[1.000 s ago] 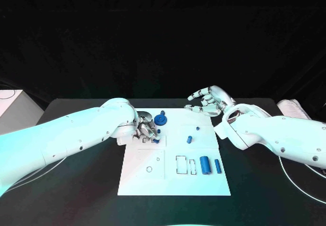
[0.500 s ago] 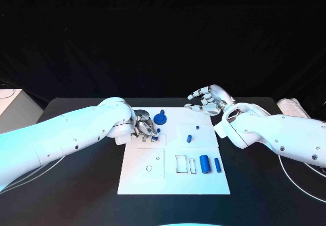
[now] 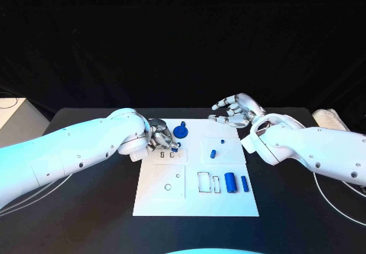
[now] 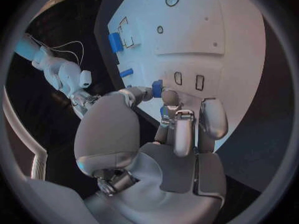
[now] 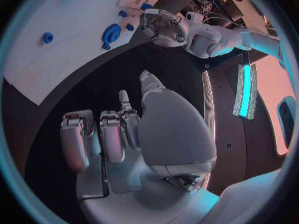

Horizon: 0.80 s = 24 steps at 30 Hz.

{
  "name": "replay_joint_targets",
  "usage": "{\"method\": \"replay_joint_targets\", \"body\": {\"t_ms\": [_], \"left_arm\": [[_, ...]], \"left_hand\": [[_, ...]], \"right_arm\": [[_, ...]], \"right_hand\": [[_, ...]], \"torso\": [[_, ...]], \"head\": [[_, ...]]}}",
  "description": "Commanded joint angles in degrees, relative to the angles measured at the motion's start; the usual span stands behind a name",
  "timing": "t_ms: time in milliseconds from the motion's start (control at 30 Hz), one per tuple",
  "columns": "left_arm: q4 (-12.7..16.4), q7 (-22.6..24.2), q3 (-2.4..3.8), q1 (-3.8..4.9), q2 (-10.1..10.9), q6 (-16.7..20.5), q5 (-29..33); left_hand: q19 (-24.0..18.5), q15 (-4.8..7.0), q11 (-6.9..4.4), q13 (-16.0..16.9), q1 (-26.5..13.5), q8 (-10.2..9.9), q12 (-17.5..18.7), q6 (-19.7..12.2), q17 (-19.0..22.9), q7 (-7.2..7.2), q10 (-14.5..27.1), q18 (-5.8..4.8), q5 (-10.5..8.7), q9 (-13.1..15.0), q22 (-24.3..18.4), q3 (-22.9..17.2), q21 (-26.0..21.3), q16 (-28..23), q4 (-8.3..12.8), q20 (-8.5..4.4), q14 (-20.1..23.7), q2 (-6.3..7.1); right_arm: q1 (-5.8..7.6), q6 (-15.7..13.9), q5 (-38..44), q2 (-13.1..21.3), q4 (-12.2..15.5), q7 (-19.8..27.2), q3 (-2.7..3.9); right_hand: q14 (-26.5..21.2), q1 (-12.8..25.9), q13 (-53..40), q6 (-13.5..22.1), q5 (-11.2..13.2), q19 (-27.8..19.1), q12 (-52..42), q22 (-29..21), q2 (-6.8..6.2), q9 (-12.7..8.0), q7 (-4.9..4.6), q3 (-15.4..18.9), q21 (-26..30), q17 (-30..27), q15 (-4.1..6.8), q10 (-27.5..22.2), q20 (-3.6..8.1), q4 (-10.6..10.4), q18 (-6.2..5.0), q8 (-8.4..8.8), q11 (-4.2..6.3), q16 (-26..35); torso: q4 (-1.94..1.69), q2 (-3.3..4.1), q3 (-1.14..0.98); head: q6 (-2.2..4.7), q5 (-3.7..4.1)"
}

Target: Assemble the parts on the task board

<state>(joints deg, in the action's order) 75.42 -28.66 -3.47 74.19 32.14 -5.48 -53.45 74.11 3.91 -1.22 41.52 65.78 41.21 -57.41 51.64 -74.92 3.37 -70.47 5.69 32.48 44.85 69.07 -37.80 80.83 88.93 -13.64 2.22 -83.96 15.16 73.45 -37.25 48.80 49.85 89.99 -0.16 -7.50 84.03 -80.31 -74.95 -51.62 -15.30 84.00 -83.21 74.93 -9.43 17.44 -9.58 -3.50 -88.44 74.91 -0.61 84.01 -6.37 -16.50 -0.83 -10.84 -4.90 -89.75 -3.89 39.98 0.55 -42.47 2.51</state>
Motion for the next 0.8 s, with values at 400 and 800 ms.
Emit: {"method": "replay_joint_targets", "body": {"t_ms": [400, 800], "left_arm": [[0.60, -0.33, -0.51, -0.77, 0.30, 3.79, -8.42], [0.53, -0.52, -1.29, -1.23, 0.01, 3.74, -9.48]], "left_hand": [[1.52, 0.73, -0.32, 0.61, -0.70, -0.17, -0.70, 1.44, -14.07, -0.57, -1.40, -1.05, 1.75, 2.69, 1.42, -13.32, 0.98, 0.66, 13.77, -0.29, -5.71, 0.08], [1.64, 0.76, -0.36, 0.58, -0.74, -0.18, -0.69, 1.52, -13.95, -0.61, -1.48, -1.08, 1.91, 2.71, 1.55, -13.35, 1.05, 0.61, 13.81, -0.32, -5.67, 0.11]], "right_arm": [[-0.06, 0.74, 0.70, 0.00, -0.29, 0.05, 0.01], [-0.07, 0.89, 0.84, -0.02, -0.41, -0.05, 0.01]], "right_hand": [[5.70, 0.20, -9.37, 0.10, -0.45, 5.16, 0.09, 13.91, 0.37, 0.09, 0.33, -0.03, 0.16, 14.06, 0.34, 0.00, 0.18, 0.12, 0.37, -0.27, 0.40, 0.16], [5.70, 0.20, -9.37, 0.10, -0.45, 5.16, 0.09, 13.91, 0.37, 0.09, 0.33, -0.03, 0.16, 14.06, 0.34, 0.00, 0.18, 0.12, 0.37, -0.27, 0.40, 0.16]], "torso": [[0.12, -0.03, 0.09], [0.16, 0.04, 0.07]], "head": [[-0.53, -0.47], [-0.56, -0.51]]}}
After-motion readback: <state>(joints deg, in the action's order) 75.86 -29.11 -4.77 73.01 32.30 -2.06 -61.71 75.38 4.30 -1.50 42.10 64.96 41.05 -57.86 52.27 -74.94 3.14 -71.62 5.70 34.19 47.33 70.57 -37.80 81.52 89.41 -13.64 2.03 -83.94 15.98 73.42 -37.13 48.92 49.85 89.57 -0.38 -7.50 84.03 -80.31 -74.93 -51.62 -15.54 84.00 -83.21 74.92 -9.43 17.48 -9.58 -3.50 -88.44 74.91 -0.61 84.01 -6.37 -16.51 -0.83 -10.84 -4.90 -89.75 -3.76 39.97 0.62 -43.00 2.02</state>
